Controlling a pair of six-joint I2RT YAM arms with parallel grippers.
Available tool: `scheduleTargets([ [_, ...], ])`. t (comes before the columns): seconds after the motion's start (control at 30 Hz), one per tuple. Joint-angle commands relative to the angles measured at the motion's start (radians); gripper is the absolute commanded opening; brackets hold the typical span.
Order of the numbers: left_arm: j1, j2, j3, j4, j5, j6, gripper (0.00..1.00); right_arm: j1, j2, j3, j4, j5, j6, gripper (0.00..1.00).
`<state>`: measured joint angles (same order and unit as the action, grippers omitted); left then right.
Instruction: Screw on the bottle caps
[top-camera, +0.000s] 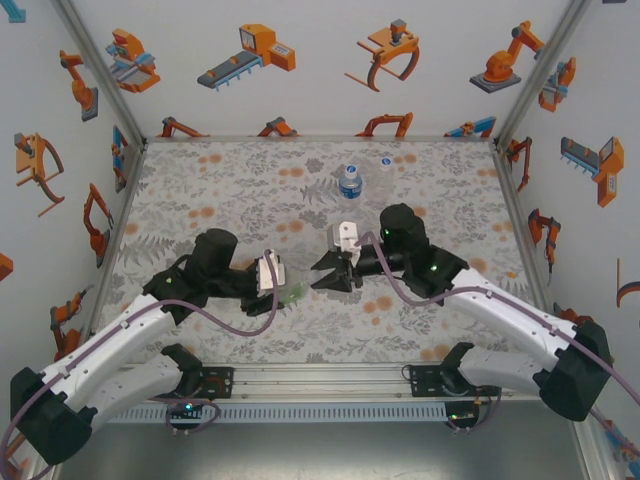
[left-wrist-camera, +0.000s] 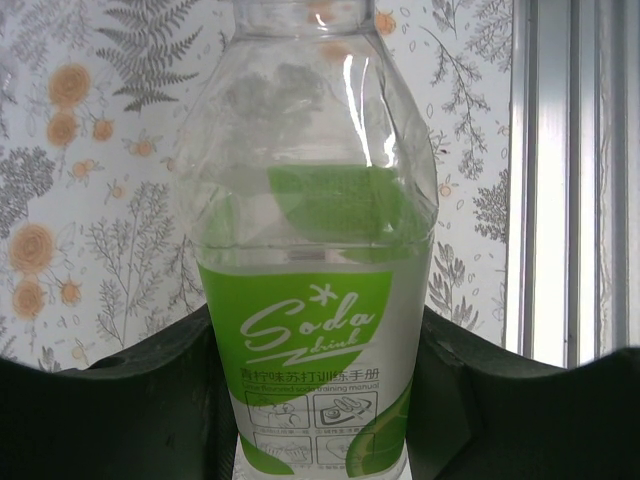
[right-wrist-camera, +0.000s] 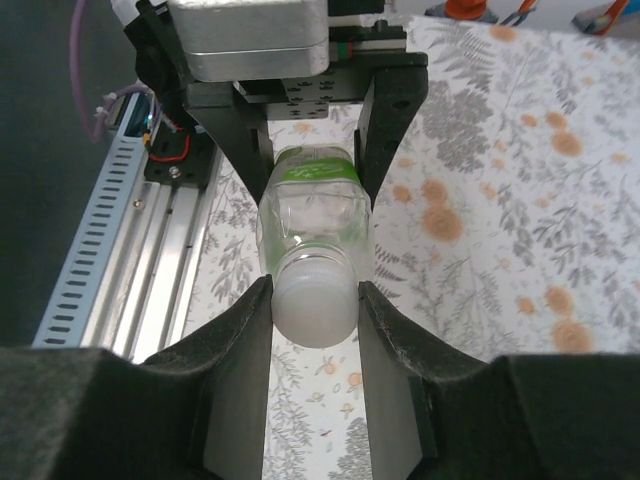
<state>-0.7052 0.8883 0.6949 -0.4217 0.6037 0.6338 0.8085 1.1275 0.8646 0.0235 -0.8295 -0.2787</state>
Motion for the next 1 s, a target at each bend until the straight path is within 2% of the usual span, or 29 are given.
scheduleTargets([
  [0.0,-0.012,-0.027,0.017,0.118,0.100,-0.006,0.00,0.024,0.029,-0.027,0.048,0.012,0.099,0.07],
  [0.13,-0.012,-0.029,0.016,0.126,0.083,-0.014,0.00,0.036,0.018,-0.072,0.136,0.161,0.286,0.00],
  [0.3,-0.008,-0.029,0.014,0.134,0.034,-0.020,0.00,0.038,0.044,-0.065,0.089,0.492,0.779,0.00],
  [0.5,-0.005,-0.026,0.013,0.140,-0.009,-0.025,0.00,0.040,0.113,0.010,-0.090,0.540,1.448,0.00],
  [0.57,-0.006,-0.025,0.013,0.143,-0.010,-0.027,0.00,0.055,0.114,0.002,-0.087,0.536,1.598,0.00],
  [0.63,-0.005,-0.024,0.014,0.145,-0.011,-0.028,0.00,0.078,0.107,-0.007,-0.075,0.568,1.667,0.00],
  [0.73,-0.002,-0.020,0.015,0.144,-0.010,-0.028,0.00,0.096,0.112,0.012,-0.087,0.599,1.688,0.02],
  [0.83,-0.002,-0.019,0.014,0.144,-0.008,-0.027,0.00,0.096,0.142,0.051,-0.118,0.585,1.643,0.14],
  [0.97,-0.003,-0.019,0.014,0.142,0.010,-0.025,0.00,0.095,0.155,0.129,-0.197,0.607,1.460,0.40],
])
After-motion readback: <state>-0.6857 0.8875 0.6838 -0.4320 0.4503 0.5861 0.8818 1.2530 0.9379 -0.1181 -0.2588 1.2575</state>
